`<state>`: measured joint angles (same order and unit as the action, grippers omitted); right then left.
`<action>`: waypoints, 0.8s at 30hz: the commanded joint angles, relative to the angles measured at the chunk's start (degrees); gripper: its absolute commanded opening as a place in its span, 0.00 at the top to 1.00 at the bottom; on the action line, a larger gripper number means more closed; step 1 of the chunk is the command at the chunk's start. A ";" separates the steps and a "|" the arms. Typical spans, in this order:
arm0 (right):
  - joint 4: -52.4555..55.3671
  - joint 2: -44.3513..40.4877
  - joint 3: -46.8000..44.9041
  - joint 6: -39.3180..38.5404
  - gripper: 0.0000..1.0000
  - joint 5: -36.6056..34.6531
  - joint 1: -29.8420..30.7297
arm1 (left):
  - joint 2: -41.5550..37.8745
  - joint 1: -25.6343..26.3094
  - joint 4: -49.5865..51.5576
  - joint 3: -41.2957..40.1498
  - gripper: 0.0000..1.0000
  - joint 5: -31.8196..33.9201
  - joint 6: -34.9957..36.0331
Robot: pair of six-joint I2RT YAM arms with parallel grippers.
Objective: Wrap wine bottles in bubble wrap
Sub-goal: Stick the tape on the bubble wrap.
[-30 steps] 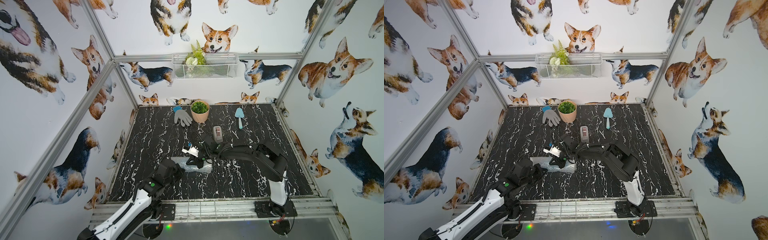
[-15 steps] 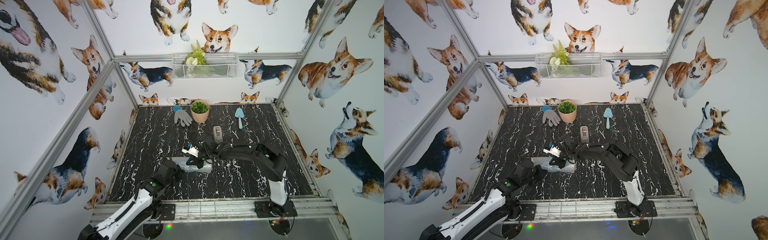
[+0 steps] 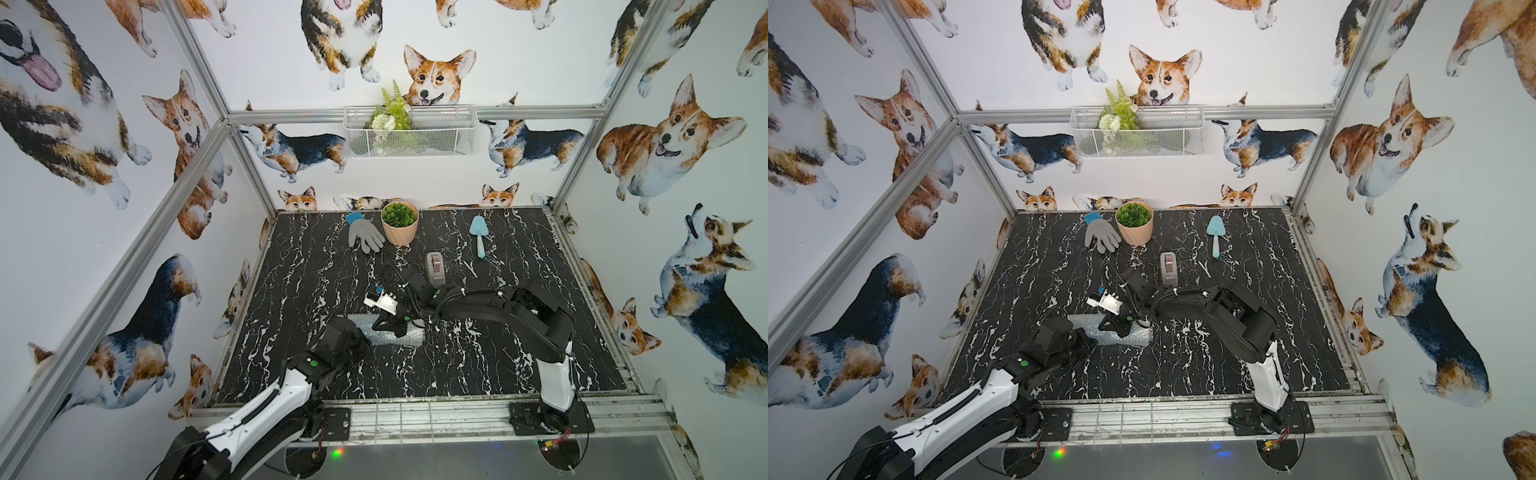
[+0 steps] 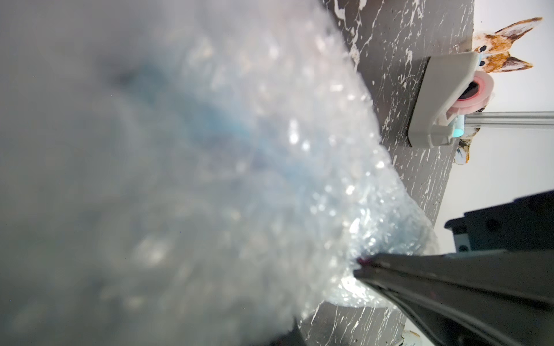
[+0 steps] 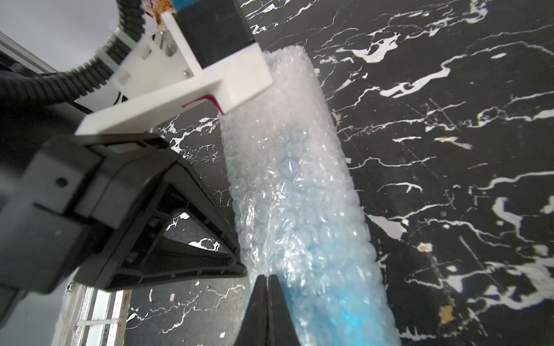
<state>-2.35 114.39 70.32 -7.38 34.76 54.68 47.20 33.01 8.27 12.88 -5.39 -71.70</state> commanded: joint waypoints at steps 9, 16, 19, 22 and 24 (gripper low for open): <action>2.12 -0.11 -1.33 -0.44 0.95 -4.07 -0.31 | 3.44 0.03 0.43 1.63 0.95 0.25 1.32; 1.36 -0.30 -1.69 -0.19 0.95 -4.27 -0.33 | 5.62 0.03 0.49 2.50 0.88 -0.46 1.83; 1.14 -0.31 -1.76 -0.02 0.95 -4.18 -0.42 | 5.63 0.02 1.39 2.61 0.81 -0.59 2.26; 1.07 -0.13 -1.76 -0.01 0.95 -4.18 -0.52 | 5.30 -0.05 2.50 2.90 0.78 -0.61 2.59; 1.04 -0.13 -1.83 -0.01 0.95 -4.17 -0.53 | 5.27 -0.06 3.37 3.09 0.78 -0.78 2.66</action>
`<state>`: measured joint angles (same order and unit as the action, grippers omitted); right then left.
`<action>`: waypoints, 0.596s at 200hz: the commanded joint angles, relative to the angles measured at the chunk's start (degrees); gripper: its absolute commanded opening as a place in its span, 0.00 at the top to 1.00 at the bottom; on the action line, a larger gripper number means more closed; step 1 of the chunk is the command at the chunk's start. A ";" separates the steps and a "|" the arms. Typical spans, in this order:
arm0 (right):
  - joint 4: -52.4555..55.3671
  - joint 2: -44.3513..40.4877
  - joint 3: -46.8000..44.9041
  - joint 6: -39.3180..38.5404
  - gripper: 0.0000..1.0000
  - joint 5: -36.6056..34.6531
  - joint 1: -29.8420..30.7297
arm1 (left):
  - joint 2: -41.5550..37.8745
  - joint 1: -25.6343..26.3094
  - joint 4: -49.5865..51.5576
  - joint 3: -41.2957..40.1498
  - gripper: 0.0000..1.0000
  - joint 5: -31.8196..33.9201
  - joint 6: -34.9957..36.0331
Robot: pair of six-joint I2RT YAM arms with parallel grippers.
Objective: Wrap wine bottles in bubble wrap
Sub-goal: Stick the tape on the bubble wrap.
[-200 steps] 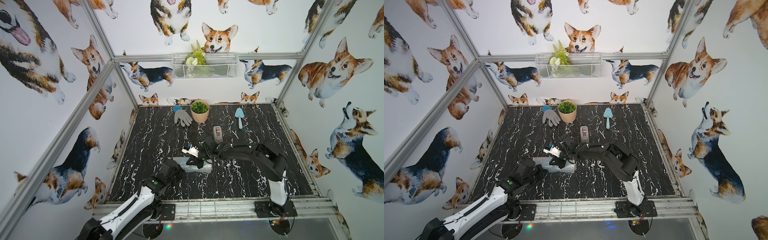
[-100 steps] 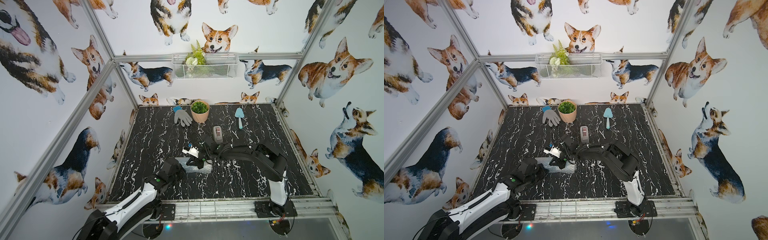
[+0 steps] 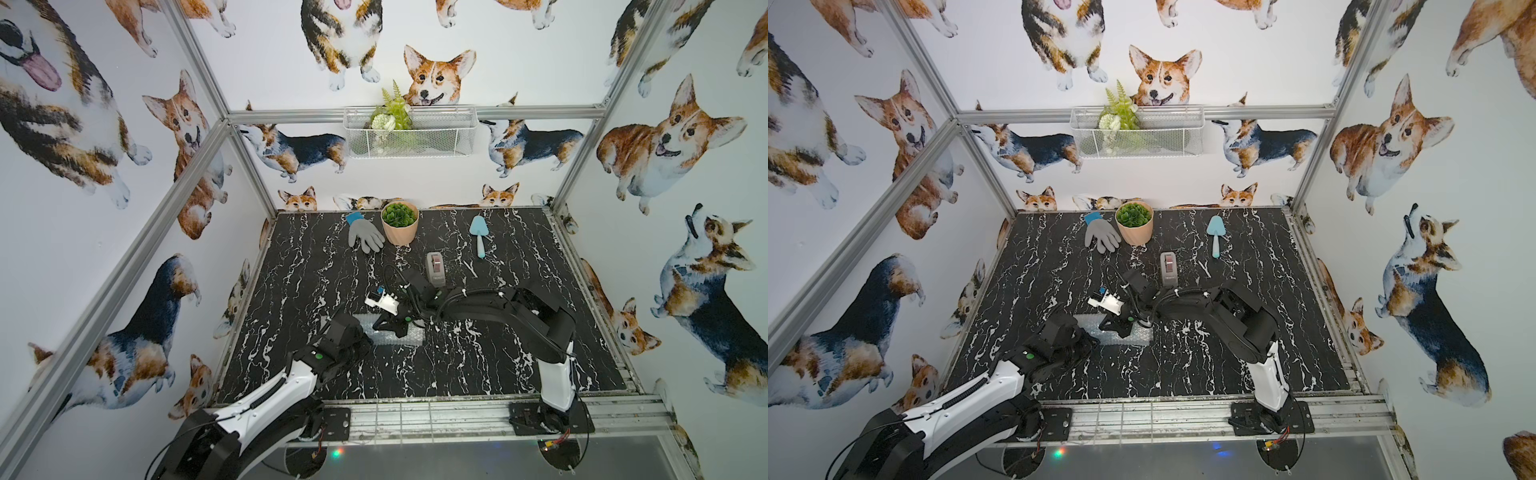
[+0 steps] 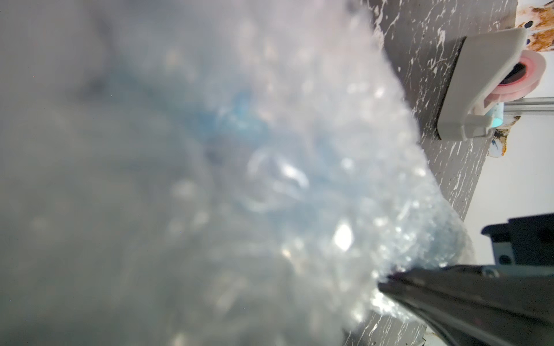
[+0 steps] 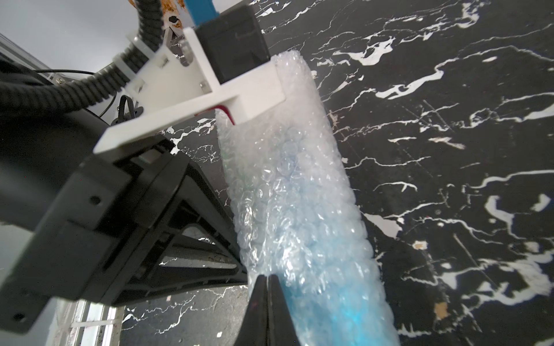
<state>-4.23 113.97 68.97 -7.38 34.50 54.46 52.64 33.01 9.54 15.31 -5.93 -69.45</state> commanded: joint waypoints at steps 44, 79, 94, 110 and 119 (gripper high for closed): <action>3.03 0.66 -0.48 -0.09 0.95 -3.84 -0.64 | -1.83 -0.92 11.45 4.04 0.62 -0.15 3.53; 2.89 0.78 -0.35 0.07 0.95 -3.75 -0.63 | -1.68 -2.41 16.01 7.17 0.56 -1.23 6.41; 2.70 0.81 -0.33 0.08 0.95 -3.70 -0.60 | -2.55 -2.74 21.57 9.91 0.55 -1.44 8.38; 2.78 1.05 -0.07 0.10 0.95 -3.44 -0.62 | -5.91 -3.02 26.88 12.79 0.53 -0.32 9.70; 2.82 1.08 -0.09 0.08 0.95 -3.48 -0.75 | -7.85 -3.31 26.98 13.45 0.53 -0.60 9.04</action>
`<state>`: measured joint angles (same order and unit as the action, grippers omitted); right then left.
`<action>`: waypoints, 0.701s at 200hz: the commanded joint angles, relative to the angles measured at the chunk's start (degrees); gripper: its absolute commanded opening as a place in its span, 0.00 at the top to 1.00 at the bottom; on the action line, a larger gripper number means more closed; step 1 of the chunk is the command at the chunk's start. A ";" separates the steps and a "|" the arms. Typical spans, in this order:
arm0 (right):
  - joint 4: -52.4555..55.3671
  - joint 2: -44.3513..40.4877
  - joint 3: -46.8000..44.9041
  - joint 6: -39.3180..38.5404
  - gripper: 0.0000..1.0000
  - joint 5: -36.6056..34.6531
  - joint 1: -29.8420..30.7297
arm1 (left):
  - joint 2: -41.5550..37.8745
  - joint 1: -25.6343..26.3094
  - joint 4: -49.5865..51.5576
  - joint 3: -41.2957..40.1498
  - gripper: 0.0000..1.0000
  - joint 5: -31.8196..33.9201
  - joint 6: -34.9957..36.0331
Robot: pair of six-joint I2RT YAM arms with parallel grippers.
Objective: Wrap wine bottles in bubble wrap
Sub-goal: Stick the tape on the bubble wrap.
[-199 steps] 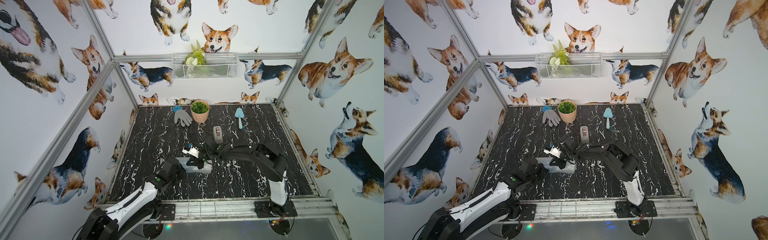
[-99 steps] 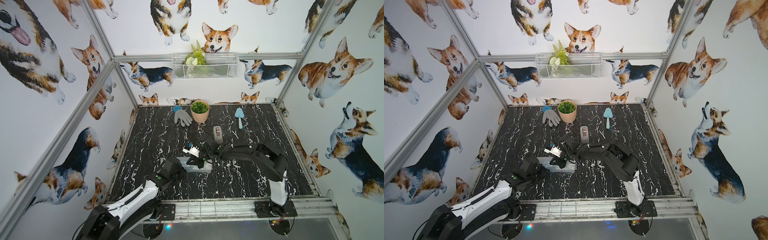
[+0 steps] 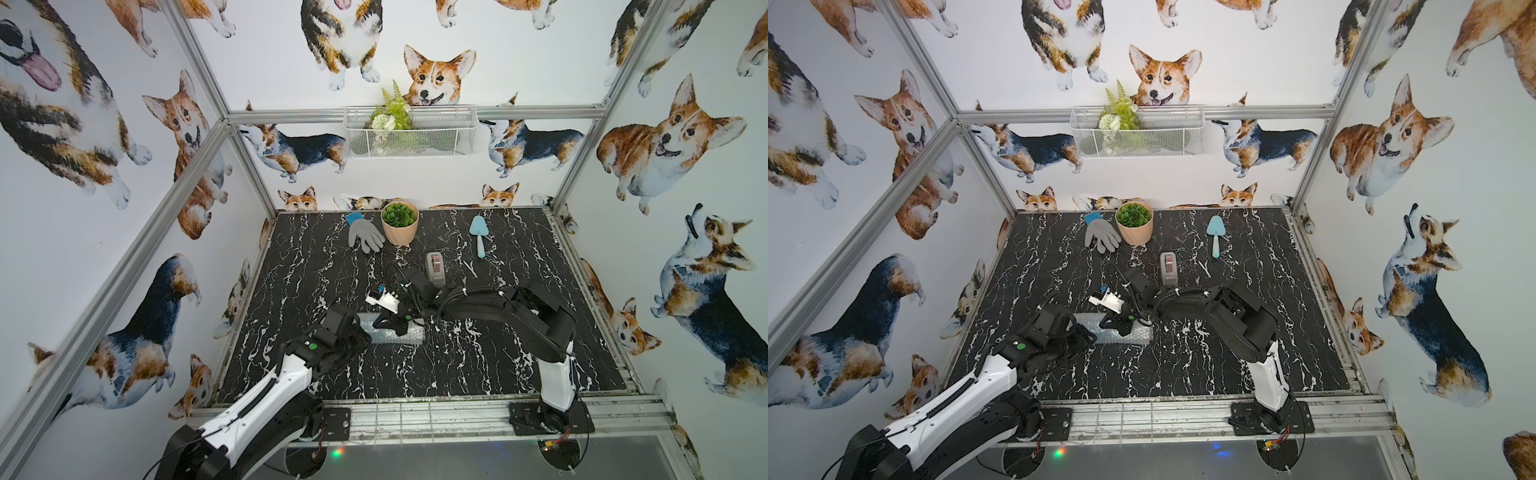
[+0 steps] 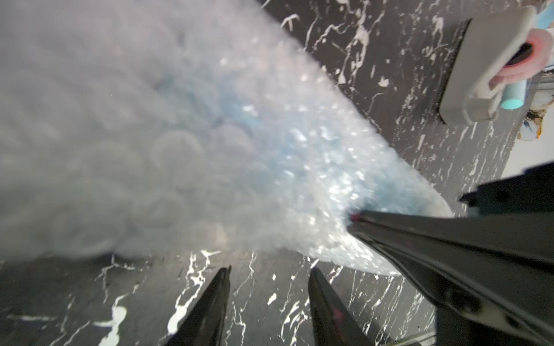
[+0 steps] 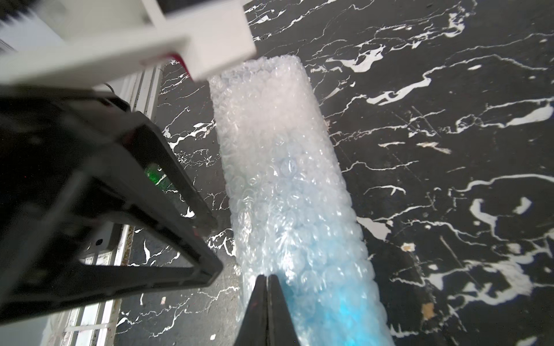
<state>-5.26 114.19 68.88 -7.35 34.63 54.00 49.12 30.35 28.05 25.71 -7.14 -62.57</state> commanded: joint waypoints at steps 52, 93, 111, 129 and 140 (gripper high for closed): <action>4.34 0.77 0.02 0.23 0.95 -3.11 -0.77 | 6.40 -0.90 -14.63 -1.18 0.71 -10.55 -5.81; 3.10 0.87 0.00 1.37 0.96 -2.20 -1.08 | 13.13 -1.05 -20.61 0.86 0.81 -9.87 -4.41; 3.07 0.92 0.09 1.38 0.96 -2.20 -1.03 | 14.40 -1.42 -21.06 -0.43 0.89 -9.62 -3.92; 3.13 0.92 0.11 1.46 0.96 -2.11 -1.09 | 14.60 -1.67 -18.06 -0.14 0.89 -8.28 -1.31; 3.06 1.12 0.14 1.55 0.96 -2.02 -1.11 | 14.51 -2.11 -17.90 -0.40 0.89 -8.16 -0.41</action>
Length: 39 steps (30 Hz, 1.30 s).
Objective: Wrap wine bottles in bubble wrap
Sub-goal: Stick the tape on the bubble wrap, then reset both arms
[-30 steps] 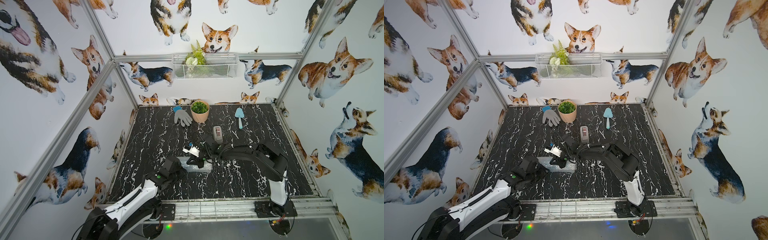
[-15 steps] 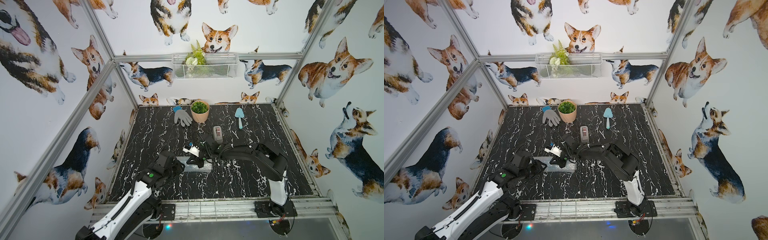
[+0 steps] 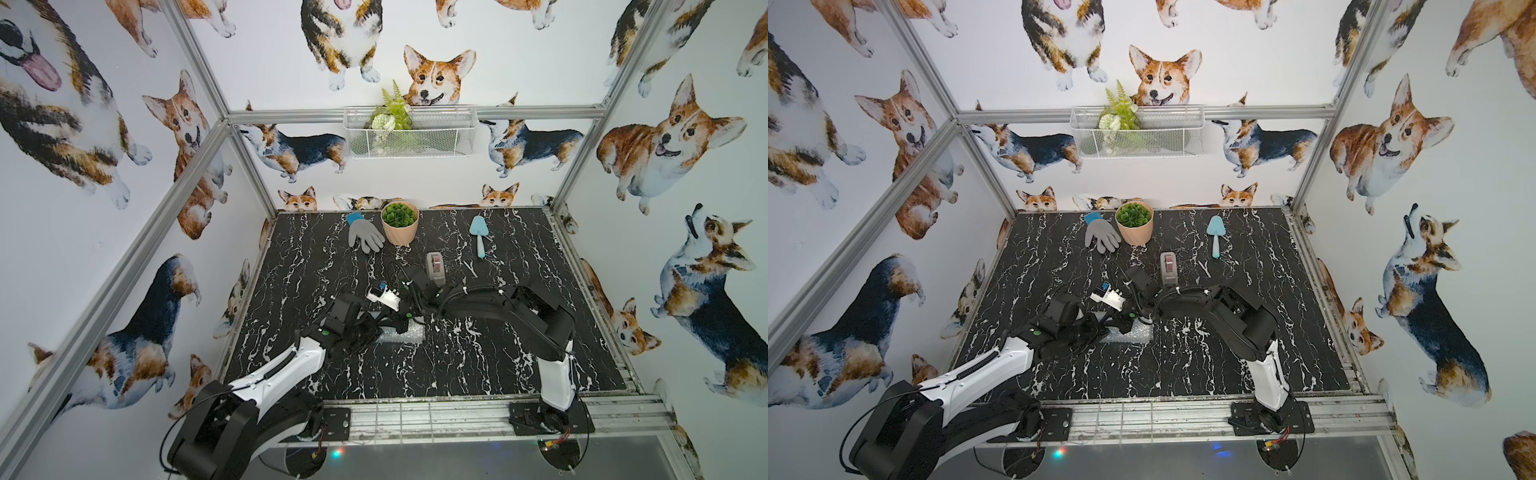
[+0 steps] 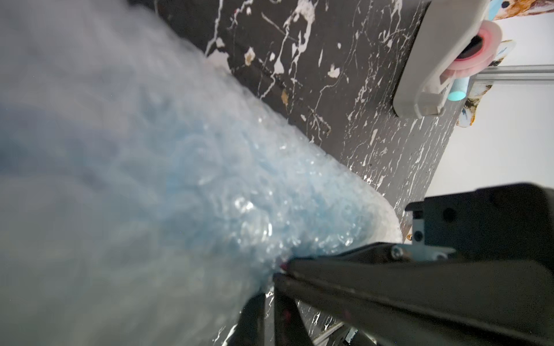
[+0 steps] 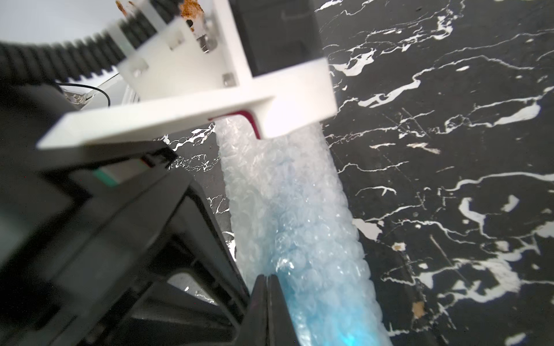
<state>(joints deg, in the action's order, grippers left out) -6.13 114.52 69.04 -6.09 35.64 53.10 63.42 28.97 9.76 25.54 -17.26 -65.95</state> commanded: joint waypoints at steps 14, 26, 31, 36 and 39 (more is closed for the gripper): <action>6.64 -2.70 3.52 2.64 0.83 0.56 -2.24 | -9.51 -2.48 17.06 5.11 0.63 -0.02 7.12; 16.64 -20.96 0.38 4.80 0.45 -0.86 -13.48 | -10.66 -20.56 26.05 19.30 0.28 0.63 32.60; 17.82 -33.42 -8.40 8.07 0.22 -1.78 -29.28 | -0.17 -22.93 19.77 29.16 0.09 18.00 52.32; 16.94 -44.13 -16.91 8.18 0.06 -15.07 -42.35 | 2.85 -27.97 4.58 24.17 0.00 28.31 62.05; 10.07 -47.87 -25.16 9.03 0.00 -26.96 -47.12 | 4.62 -32.49 -9.22 15.67 0.00 24.39 61.21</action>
<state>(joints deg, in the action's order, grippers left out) 8.54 68.42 48.31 1.39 21.39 8.40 66.83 -1.58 14.48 45.04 5.39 -9.65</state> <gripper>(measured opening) 0.993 0.999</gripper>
